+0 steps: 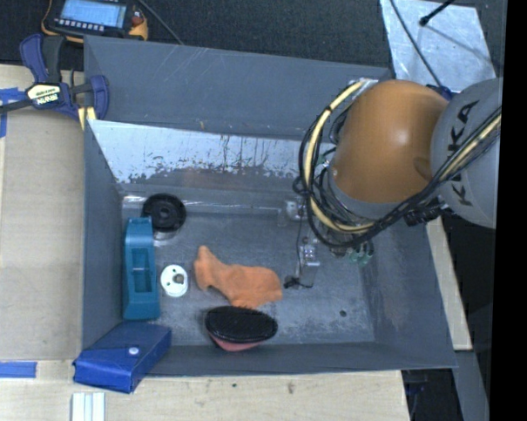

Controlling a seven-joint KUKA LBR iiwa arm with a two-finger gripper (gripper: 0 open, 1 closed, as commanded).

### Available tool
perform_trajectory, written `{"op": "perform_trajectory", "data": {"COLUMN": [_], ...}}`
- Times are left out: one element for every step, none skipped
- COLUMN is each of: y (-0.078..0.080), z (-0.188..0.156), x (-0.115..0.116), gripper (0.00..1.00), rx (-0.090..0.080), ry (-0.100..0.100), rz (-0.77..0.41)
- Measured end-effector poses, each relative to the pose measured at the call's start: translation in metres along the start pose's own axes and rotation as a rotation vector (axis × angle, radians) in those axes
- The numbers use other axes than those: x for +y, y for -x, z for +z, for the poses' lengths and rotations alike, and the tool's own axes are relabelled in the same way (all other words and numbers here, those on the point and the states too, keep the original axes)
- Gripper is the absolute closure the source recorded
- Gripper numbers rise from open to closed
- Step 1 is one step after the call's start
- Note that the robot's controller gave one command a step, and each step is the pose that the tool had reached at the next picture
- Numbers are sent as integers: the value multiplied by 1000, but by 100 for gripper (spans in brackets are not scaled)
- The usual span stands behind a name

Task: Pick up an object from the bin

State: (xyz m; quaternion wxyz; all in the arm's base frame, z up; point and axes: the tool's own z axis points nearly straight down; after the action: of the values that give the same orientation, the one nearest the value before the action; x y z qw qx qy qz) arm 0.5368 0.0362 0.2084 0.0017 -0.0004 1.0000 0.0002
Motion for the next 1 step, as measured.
{"op": "perform_trajectory", "data": {"y": [-3], "z": [43], "x": [40], "gripper": [0], "rx": [-7], "ry": [-1], "rz": [45]}}
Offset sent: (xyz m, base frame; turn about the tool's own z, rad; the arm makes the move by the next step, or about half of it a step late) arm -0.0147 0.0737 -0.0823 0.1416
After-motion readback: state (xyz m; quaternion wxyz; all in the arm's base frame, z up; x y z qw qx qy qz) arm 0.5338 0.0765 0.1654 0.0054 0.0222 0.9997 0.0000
